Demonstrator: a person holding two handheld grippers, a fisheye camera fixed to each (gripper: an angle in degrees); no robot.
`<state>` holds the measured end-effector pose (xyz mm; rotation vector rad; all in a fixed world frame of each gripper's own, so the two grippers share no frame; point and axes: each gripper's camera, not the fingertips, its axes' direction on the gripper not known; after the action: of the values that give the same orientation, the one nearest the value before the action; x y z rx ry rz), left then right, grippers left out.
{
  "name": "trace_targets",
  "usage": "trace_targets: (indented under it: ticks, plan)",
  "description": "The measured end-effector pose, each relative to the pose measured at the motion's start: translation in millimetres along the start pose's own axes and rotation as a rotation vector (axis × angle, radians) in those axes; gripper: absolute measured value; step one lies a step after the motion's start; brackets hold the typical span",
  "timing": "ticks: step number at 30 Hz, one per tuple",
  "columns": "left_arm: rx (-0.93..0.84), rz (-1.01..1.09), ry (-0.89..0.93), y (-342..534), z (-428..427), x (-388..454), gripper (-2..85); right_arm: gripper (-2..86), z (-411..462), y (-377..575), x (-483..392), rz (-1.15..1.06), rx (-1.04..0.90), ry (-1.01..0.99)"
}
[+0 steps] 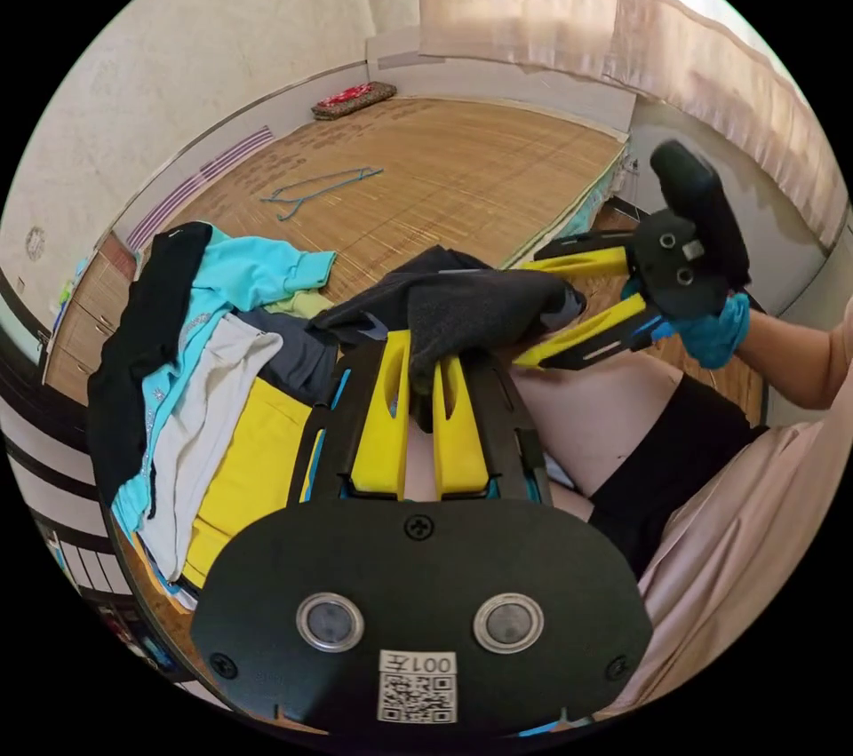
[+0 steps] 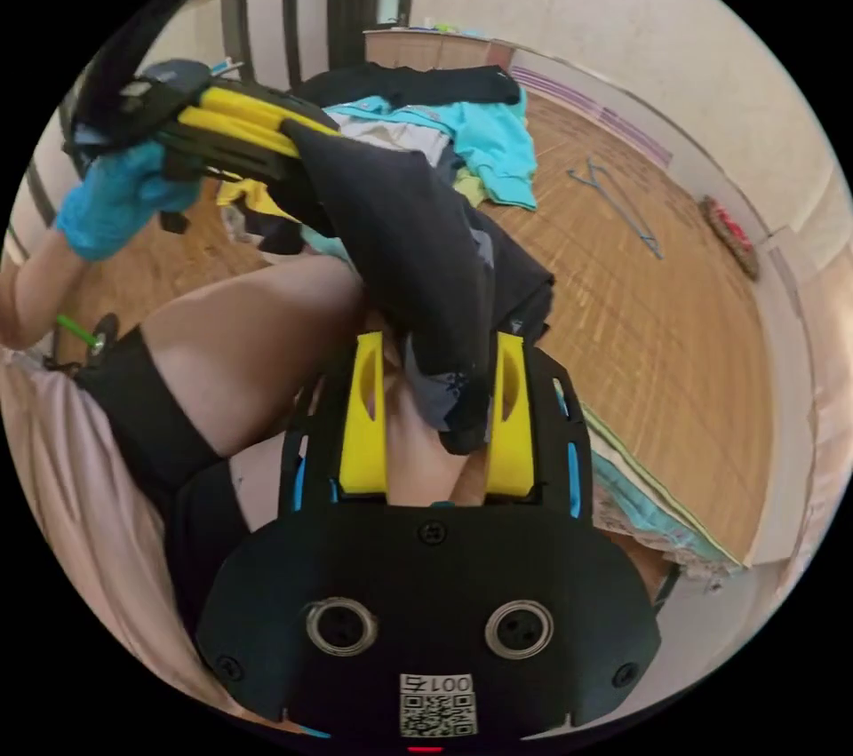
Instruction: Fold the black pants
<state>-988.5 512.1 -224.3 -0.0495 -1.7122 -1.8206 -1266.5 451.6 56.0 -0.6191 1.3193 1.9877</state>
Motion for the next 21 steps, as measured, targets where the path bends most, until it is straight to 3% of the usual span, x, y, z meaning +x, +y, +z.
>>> trace_targets:
  ticks: [5, 13, 21]
  plan:
    - [-0.016, -0.019, -0.001, -17, 2, -1, -0.1, 8.9, 5, 7, 27, 0.09, 0.029, -0.033]
    - [0.104, -0.036, 0.129, -66, -7, -8, -0.3, 2.2, -46, 18, 82, 0.138, 0.18, 0.156]
    - [0.192, 0.077, 0.127, -220, 32, -11, -0.3, 1.0, -54, -2, 220, 0.124, 0.212, 0.388]
